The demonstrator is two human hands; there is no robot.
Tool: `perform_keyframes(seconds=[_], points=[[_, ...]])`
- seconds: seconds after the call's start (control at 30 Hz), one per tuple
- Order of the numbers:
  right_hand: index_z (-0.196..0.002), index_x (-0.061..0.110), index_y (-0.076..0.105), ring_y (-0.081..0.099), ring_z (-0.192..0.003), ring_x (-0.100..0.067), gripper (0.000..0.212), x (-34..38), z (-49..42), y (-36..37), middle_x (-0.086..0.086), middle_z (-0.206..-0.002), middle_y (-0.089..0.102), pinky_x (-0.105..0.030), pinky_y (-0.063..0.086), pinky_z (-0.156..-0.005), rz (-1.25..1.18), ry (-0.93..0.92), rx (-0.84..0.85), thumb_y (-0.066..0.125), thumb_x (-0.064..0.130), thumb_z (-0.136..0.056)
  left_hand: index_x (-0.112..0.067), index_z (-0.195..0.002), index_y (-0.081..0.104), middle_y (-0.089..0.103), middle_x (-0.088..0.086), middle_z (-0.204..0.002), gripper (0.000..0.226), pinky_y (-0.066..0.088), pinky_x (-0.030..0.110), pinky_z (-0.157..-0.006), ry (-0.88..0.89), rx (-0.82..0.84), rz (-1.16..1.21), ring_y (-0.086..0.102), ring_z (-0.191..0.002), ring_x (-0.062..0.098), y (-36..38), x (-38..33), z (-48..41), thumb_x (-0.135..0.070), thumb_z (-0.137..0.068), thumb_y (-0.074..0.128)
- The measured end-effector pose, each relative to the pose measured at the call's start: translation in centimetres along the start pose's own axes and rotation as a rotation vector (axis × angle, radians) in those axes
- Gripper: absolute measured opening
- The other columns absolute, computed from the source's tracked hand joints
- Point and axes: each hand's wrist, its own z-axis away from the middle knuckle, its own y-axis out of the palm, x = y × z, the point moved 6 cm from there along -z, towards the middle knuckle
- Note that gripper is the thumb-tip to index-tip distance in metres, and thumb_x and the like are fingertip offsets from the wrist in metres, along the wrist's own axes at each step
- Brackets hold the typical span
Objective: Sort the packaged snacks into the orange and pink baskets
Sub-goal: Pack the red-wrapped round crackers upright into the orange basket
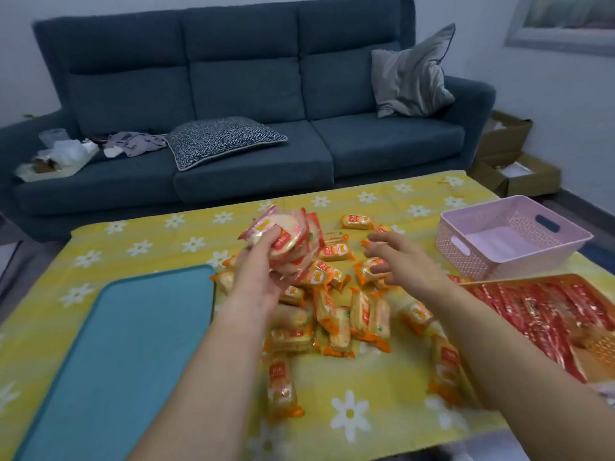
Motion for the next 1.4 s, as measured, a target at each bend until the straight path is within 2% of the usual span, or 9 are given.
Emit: perform_keyframes(seconds=[0.13, 0.3, 0.43, 0.57, 0.63, 0.77, 1.1, 1.3, 1.4], points=[[-0.148, 0.036, 0.035, 0.069, -0.105, -0.021, 0.062, 0.3, 4.5, -0.8, 0.003, -0.131, 0.059, -0.046, 0.061, -0.084, -0.385, 0.068, -0.032, 0.060, 0.052, -0.093, -0.018, -0.131, 0.062, 0.078, 0.009, -0.105, 0.053, 0.057, 0.032, -0.066, -0.054, 0.208, -0.119, 0.076, -0.086, 0.022, 7.1, 4.6, 4.3, -0.039, -0.085, 0.076], [-0.146, 0.028, 0.035, 0.066, -0.108, -0.020, 0.073, -2.0, 8.4, -8.0, 0.001, -0.129, 0.060, -0.039, 0.059, -0.086, -0.401, -0.014, -0.455, 0.070, 0.042, -0.084, -0.020, -0.115, 0.065, 0.078, 0.005, -0.104, 0.038, 0.053, 0.023, -0.059, -0.048, 0.335, -0.261, 0.075, -0.079, 0.014, 16.0, 11.1, 9.6, -0.034, -0.084, 0.080], [-0.144, 0.030, 0.042, 0.060, -0.115, -0.022, 0.056, -5.9, 10.0, -15.2, 0.001, -0.129, 0.060, -0.046, 0.047, -0.101, -0.160, 0.031, -0.565, 0.053, 0.051, -0.094, -0.010, -0.093, 0.071, 0.077, 0.000, -0.082, 0.045, 0.058, 0.028, -0.066, 0.044, 0.364, -0.526, 0.074, -0.081, 0.020, 20.5, 14.6, 10.9, -0.047, -0.073, 0.085], [-0.143, 0.018, 0.048, 0.039, -0.135, -0.039, 0.082, -10.5, 9.4, -18.1, -0.015, -0.148, 0.045, -0.053, 0.031, -0.109, 0.596, 0.321, -0.441, 0.032, 0.076, -0.087, -0.014, -0.131, 0.058, 0.061, 0.011, -0.132, 0.095, 0.043, 0.046, -0.108, 0.288, 0.197, -1.197, 0.052, -0.128, 0.036, 21.0, 16.4, 10.0, -0.077, -0.061, 0.068], [-0.142, 0.019, 0.048, 0.035, -0.136, -0.039, 0.079, -10.5, 9.4, -19.0, -0.014, -0.149, 0.042, -0.054, 0.028, -0.109, 0.675, 0.296, -0.503, 0.035, 0.076, -0.089, -0.015, -0.146, 0.044, 0.049, 0.012, -0.147, 0.096, 0.033, 0.044, -0.115, 0.277, 0.196, -1.146, 0.040, -0.138, 0.036, 20.8, 16.3, 9.3, -0.074, -0.073, 0.064], [-0.132, 0.028, 0.056, 0.041, -0.128, -0.029, 0.050, -9.7, 9.9, -20.3, -0.004, -0.136, 0.053, -0.049, 0.032, -0.106, 0.560, 0.105, -0.625, 0.040, 0.058, -0.095, -0.032, -0.118, 0.067, 0.065, 0.002, -0.125, 0.082, 0.043, 0.046, -0.105, 0.313, 0.236, -1.186, 0.055, -0.123, 0.029, 21.5, 16.3, 8.3, -0.081, -0.055, 0.049], [-0.102, 0.031, 0.074, 0.057, -0.088, 0.005, 0.027, -6.8, 11.8, -21.6, 0.032, -0.090, 0.059, -0.017, 0.042, -0.077, 0.384, -0.230, -0.538, 0.055, 0.012, -0.095, -0.021, -0.075, 0.066, 0.069, -0.006, -0.078, 0.024, 0.056, 0.038, -0.073, 0.371, 0.237, -1.058, 0.067, -0.079, 0.022, 21.9, 14.3, 9.3, -0.039, -0.077, 0.083], [-0.137, 0.044, 0.050, 0.058, -0.113, -0.009, 0.064, -5.0, 13.1, -20.5, 0.016, -0.126, 0.061, -0.038, 0.050, -0.093, 0.625, -0.271, -0.176, 0.061, 0.061, -0.076, -0.016, -0.077, 0.064, 0.070, 0.007, -0.077, 0.021, 0.060, 0.043, -0.065, 0.214, 0.435, -0.654, 0.071, -0.073, 0.029, 24.5, 14.7, 13.7, -0.026, -0.078, 0.083], [-0.146, 0.043, 0.035, 0.054, -0.123, -0.019, 0.084, -6.2, 13.1, -21.7, 0.011, -0.138, 0.056, -0.048, 0.046, -0.099, 0.762, -0.184, -0.256, 0.054, 0.072, -0.069, -0.012, -0.088, 0.066, 0.071, 0.005, -0.081, 0.015, 0.055, 0.030, -0.057, 0.032, 0.552, -0.467, 0.069, -0.069, 0.019, 26.1, 15.5, 15.7, -0.024, -0.089, 0.075]])
